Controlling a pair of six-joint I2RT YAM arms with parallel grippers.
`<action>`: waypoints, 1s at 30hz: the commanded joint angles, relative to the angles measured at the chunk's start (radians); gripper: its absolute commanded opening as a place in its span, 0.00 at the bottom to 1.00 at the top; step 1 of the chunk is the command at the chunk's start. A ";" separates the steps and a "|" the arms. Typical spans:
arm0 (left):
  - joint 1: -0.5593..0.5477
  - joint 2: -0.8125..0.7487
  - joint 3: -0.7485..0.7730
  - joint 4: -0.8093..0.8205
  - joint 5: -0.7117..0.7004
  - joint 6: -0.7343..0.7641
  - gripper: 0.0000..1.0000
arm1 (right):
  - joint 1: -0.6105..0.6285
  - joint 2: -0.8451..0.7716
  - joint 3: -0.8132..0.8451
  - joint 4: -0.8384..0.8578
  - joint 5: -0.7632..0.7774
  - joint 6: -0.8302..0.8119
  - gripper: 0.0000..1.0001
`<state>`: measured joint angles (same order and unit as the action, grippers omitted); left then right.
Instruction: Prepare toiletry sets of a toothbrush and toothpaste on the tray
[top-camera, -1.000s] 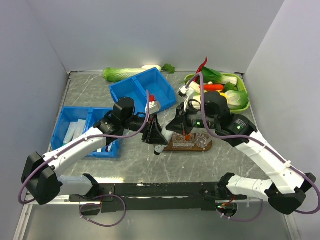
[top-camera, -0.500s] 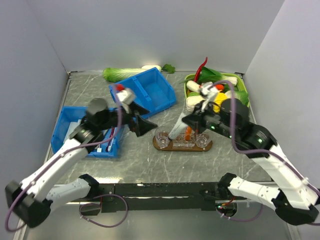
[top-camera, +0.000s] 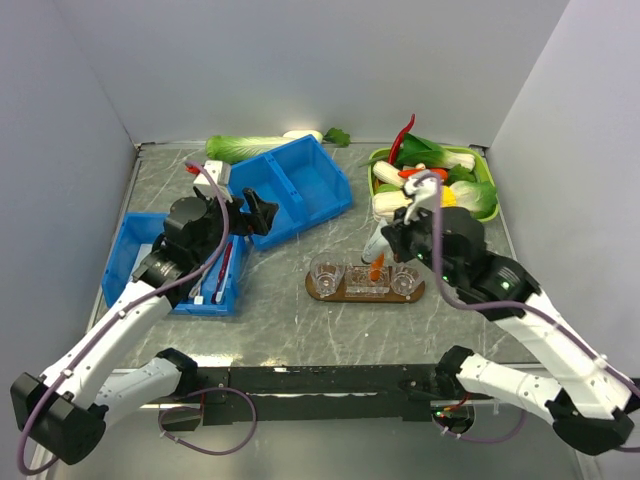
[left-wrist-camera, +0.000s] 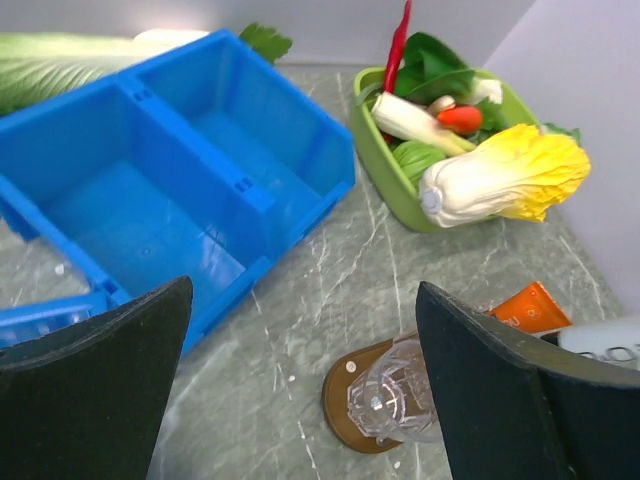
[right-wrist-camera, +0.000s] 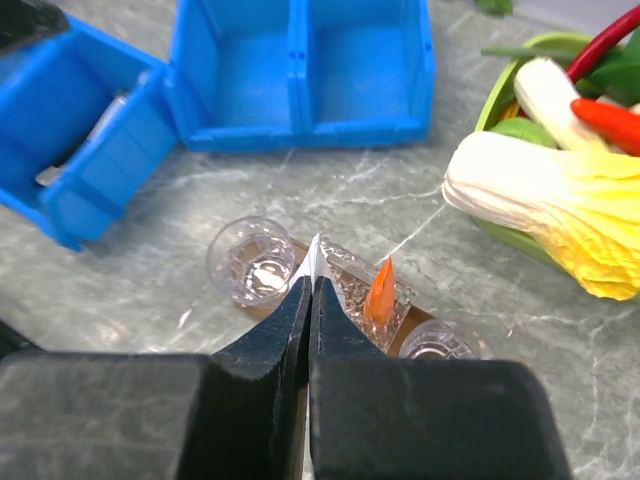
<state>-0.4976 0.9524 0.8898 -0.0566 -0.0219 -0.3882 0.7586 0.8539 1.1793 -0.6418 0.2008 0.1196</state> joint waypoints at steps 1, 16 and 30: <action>0.001 0.009 0.005 0.001 -0.067 -0.038 0.97 | -0.001 0.045 -0.010 0.129 0.037 -0.017 0.00; 0.001 0.054 0.023 -0.017 -0.035 -0.049 0.97 | 0.008 0.134 -0.063 0.212 0.074 -0.014 0.00; 0.001 0.054 0.020 -0.020 -0.041 -0.054 0.97 | 0.011 0.157 -0.113 0.245 0.115 -0.011 0.00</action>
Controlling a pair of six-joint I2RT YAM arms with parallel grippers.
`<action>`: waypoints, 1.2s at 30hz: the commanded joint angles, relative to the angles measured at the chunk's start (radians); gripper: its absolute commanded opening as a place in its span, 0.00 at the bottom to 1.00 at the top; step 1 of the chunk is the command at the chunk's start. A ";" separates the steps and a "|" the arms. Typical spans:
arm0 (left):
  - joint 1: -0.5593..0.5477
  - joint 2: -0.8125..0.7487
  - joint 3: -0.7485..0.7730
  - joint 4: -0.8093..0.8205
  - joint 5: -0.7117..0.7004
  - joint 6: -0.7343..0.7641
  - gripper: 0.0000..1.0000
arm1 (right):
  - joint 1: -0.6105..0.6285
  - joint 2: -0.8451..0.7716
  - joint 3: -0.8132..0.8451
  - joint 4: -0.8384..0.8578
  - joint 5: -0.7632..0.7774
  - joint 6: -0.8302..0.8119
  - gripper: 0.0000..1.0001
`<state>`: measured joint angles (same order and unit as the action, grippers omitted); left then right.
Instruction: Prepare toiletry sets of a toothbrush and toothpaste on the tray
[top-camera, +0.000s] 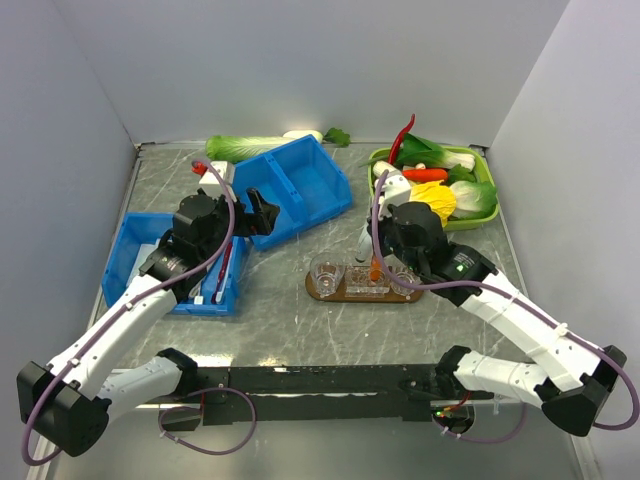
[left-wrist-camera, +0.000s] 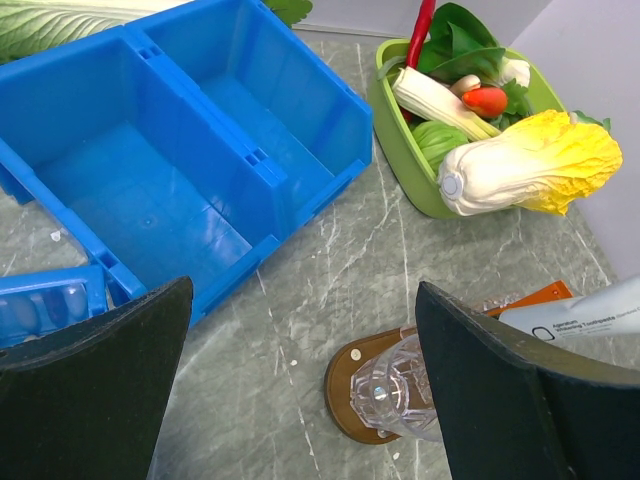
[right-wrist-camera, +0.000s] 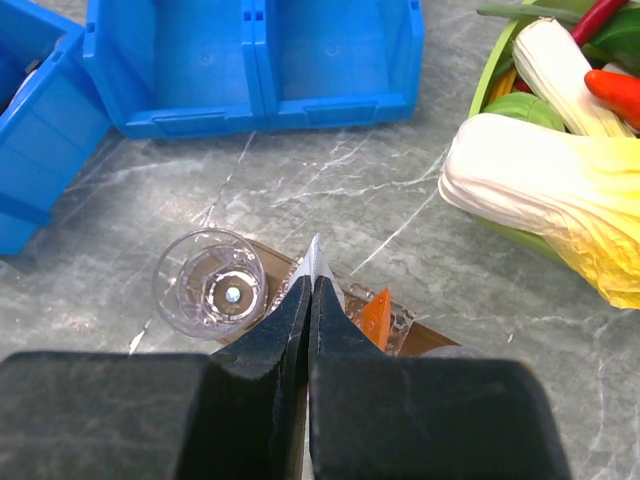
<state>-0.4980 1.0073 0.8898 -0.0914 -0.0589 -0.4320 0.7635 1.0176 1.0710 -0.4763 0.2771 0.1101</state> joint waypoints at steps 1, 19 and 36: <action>0.001 -0.001 0.021 0.015 -0.002 -0.010 0.96 | 0.005 -0.004 -0.006 0.080 0.040 -0.001 0.00; 0.001 0.016 0.024 0.012 0.019 -0.011 0.97 | 0.007 0.010 -0.036 0.085 0.039 0.022 0.00; 0.001 0.027 0.029 0.012 0.031 -0.014 0.97 | 0.005 0.036 -0.074 0.146 0.034 0.019 0.00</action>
<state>-0.4980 1.0267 0.8898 -0.0948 -0.0463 -0.4355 0.7635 1.0561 1.0054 -0.4175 0.2958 0.1223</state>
